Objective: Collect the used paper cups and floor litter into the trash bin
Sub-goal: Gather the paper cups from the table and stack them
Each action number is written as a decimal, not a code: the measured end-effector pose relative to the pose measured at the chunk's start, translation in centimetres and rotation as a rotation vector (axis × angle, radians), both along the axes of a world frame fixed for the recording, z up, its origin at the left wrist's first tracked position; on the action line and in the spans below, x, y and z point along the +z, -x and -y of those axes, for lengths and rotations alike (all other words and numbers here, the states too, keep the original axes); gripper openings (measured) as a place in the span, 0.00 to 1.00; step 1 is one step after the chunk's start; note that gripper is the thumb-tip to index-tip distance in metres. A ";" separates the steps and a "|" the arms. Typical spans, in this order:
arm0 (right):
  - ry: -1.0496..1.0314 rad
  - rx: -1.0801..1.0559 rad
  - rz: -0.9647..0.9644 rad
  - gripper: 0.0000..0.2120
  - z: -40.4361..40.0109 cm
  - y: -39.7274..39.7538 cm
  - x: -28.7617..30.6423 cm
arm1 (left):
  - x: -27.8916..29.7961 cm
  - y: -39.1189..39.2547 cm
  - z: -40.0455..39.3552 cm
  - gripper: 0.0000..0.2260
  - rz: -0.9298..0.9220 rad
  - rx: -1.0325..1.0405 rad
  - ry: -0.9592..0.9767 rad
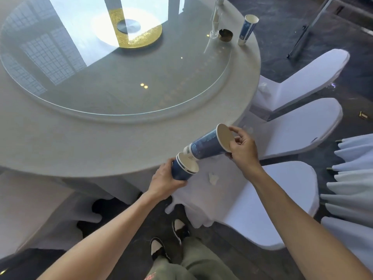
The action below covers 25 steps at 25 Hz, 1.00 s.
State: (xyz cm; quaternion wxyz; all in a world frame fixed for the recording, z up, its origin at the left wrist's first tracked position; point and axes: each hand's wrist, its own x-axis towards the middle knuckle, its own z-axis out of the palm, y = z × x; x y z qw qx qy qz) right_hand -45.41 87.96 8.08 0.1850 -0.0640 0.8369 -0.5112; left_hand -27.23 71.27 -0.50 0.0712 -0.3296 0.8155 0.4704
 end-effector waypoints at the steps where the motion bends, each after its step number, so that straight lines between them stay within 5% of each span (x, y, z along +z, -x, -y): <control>1: -0.001 0.006 -0.007 0.18 -1.2 -0.6 0.1 | -0.1 -0.5 -1.2 0.38 0.004 0.003 -0.007; 15: -0.038 0.433 0.058 0.20 -17.1 2.5 -1.8 | 0.8 2.6 -20.5 0.36 -0.136 0.123 -0.025; 20: -0.198 0.705 -0.058 0.17 -17.2 2.7 -3.7 | 1.1 3.4 -23.5 0.37 -0.204 0.210 -0.048; 25: -0.333 0.915 -0.165 0.27 -14.0 2.4 -5.4 | -2.4 4.4 -21.9 0.36 -0.233 0.345 -0.126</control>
